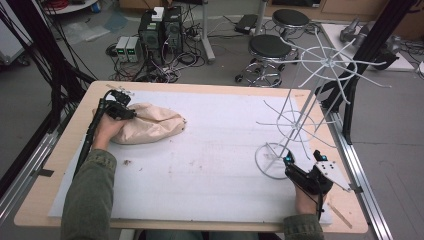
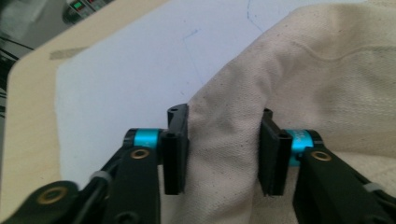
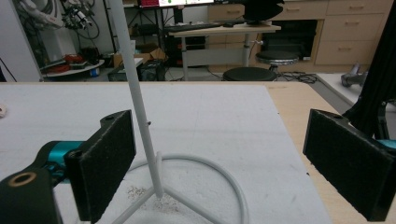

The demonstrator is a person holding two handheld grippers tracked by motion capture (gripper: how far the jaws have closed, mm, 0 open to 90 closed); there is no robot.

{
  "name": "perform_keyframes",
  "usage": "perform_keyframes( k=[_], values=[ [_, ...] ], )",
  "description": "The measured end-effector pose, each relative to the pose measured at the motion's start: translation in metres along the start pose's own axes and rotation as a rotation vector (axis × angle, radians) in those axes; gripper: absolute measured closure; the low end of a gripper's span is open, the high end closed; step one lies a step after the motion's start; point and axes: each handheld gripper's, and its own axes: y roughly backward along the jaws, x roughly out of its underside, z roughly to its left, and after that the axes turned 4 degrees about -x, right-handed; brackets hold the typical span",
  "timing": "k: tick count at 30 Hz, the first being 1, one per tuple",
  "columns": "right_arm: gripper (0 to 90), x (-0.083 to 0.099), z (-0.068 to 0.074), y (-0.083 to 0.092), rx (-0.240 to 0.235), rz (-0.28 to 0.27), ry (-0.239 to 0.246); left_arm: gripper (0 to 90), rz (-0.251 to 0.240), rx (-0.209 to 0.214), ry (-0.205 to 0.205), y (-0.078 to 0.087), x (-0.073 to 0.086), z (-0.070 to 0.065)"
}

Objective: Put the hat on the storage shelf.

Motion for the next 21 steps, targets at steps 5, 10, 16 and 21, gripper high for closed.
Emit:
perform_keyframes(
  k=[5,10,16,21],
  values=[
    [8.5,0.0,-0.001,0.0,-0.001,0.001,-0.003,75.0,-0.045,-0.051,-0.01,0.006,0.0,0.001],
    [8.5,-0.001,-0.001,0.0,0.003,-0.003,-0.001,81.7,-0.082,-0.017,0.032,0.014,0.001,0.01],
    [8.5,-0.001,-0.001,0.001,0.003,-0.001,-0.004,82.0,-0.14,0.018,0.07,0.018,0.008,0.013],
    [8.4,-0.001,-0.002,0.001,0.005,-0.001,-0.01,82.1,-0.189,0.12,0.13,0.024,0.012,0.022]
  ],
)
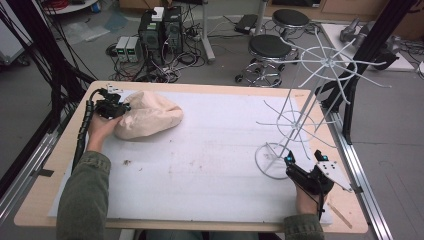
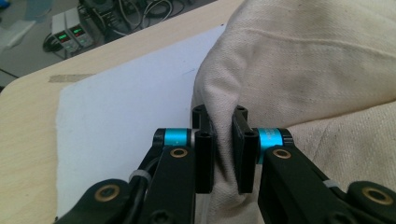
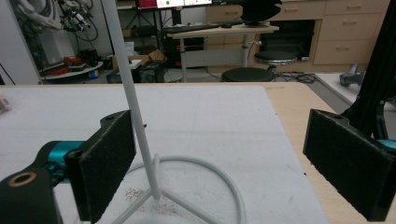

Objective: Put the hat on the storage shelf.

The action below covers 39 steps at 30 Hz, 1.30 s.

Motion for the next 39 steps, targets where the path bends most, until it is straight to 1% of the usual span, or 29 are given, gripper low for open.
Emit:
perform_keyframes(
  k=[2,6,8,10,15,18,20,22,27,29,33,39],
  values=[
    [8.5,0.0,0.0,0.0,0.0,0.0,0.003,82.1,-0.02,0.02,0.008,0.003,0.0,0.001],
    [8.5,0.0,0.0,0.0,0.001,-0.001,0.001,82.0,-0.093,0.063,0.052,0.011,-0.003,0.001],
    [8.5,0.0,0.0,0.0,0.003,-0.003,0.001,81.9,-0.115,0.088,0.061,0.017,-0.005,0.002],
    [8.5,0.0,0.0,0.0,0.004,-0.004,0.001,81.9,-0.149,0.11,0.072,0.024,-0.008,0.002],
    [8.5,-0.001,0.001,0.001,0.004,-0.009,0.002,81.9,-0.24,0.174,0.13,0.04,-0.013,0.002],
    [8.5,-0.001,0.001,0.001,0.002,-0.008,0.004,81.8,-0.293,0.209,0.156,0.049,-0.016,0.001],
    [8.5,-0.001,0.001,0.001,0.0,-0.009,0.005,81.8,-0.323,0.227,0.174,0.055,-0.018,0.001],
    [8.5,-0.001,0.001,0.002,-0.001,-0.01,0.005,81.8,-0.343,0.251,0.184,0.059,-0.019,0.0],
    [8.5,-0.001,0.001,0.002,-0.003,-0.01,0.006,81.7,-0.392,0.3,0.184,0.072,-0.023,-0.004],
    [8.5,-0.001,0.001,0.002,-0.003,-0.01,0.008,81.7,-0.416,0.316,0.178,0.077,-0.025,-0.007],
    [8.5,-0.001,0.001,0.002,-0.004,-0.009,0.006,81.6,-0.462,0.365,0.182,0.089,-0.029,-0.013],
    [8.5,-0.002,0.001,0.002,-0.01,-0.014,0.004,81.5,-0.522,0.432,0.172,0.106,-0.032,-0.02]
  ],
)
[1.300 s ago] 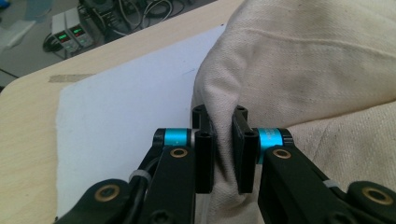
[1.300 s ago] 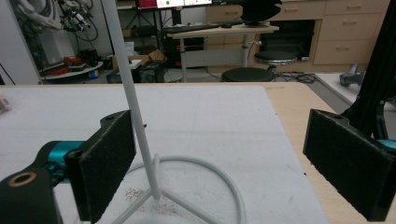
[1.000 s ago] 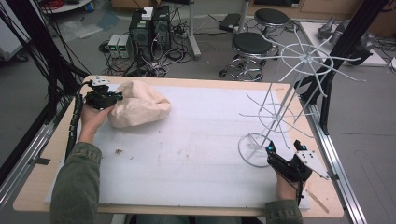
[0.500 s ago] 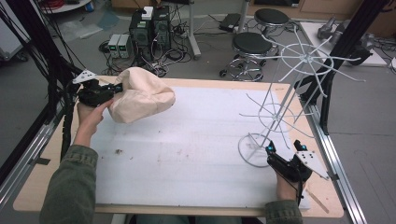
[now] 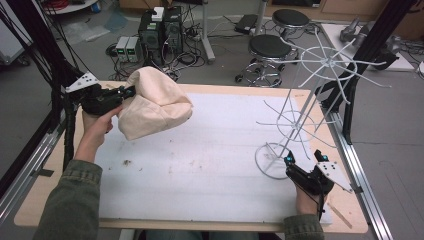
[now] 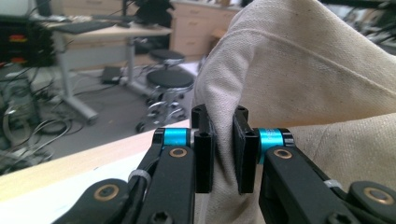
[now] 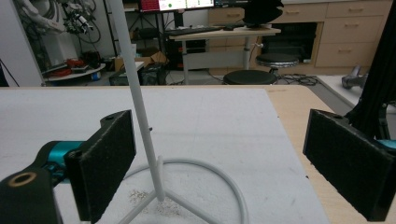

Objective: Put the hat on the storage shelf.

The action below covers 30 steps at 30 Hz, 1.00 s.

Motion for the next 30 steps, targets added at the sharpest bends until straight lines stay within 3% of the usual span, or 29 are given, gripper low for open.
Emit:
perform_keyframes(
  k=[7,13,19,22,30],
  values=[
    [8.5,0.0,0.0,0.0,-0.001,0.001,0.0,81.3,-0.086,0.108,0.032,0.011,-0.011,-0.016],
    [8.5,0.0,0.0,0.0,-0.005,0.002,-0.004,81.3,-0.166,0.207,0.108,0.019,-0.019,-0.028],
    [8.5,0.0,0.0,0.0,-0.009,0.0,-0.005,81.3,-0.224,0.292,0.141,0.025,-0.031,-0.043],
    [8.5,0.0,0.0,0.0,-0.011,0.0,-0.003,81.3,-0.237,0.304,0.141,0.024,-0.038,-0.053],
    [8.5,0.0,0.002,0.001,-0.021,0.003,0.0,81.3,-0.295,0.359,0.189,0.019,-0.056,-0.073]
  ],
)
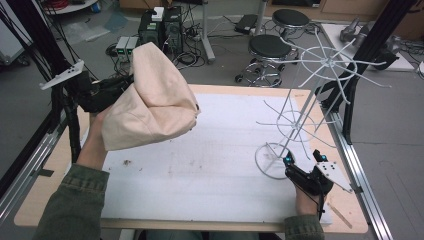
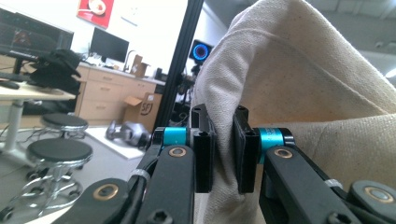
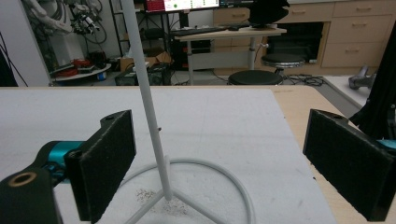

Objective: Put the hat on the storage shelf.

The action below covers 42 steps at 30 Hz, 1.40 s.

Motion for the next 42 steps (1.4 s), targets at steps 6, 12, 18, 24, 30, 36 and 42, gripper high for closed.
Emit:
perform_keyframes(
  k=[6,12,18,24,30,36,42],
  values=[
    [8.5,0.0,0.001,0.001,-0.006,-0.004,-0.001,81.3,-0.018,0.041,0.036,-0.011,-0.008,-0.008],
    [8.5,0.0,0.002,0.0,-0.016,-0.004,0.002,81.3,-0.022,0.068,0.059,-0.024,-0.014,-0.015],
    [8.5,0.0,0.004,0.001,-0.026,-0.002,0.008,81.3,-0.041,0.079,0.05,-0.045,-0.021,-0.025],
    [8.5,0.0,0.004,0.001,-0.023,0.0,0.0,81.3,-0.072,0.091,0.079,-0.07,-0.027,-0.028],
    [8.5,0.0,0.004,0.001,-0.024,-0.004,-0.003,81.3,-0.098,0.107,0.12,-0.098,-0.031,-0.032],
    [8.5,0.0,0.004,0.001,-0.027,-0.002,0.0,81.3,-0.118,0.129,0.152,-0.125,-0.036,-0.039],
    [8.5,0.001,0.005,0.001,-0.029,-0.001,0.007,81.3,-0.127,0.146,0.178,-0.148,-0.038,-0.045]
  ],
)
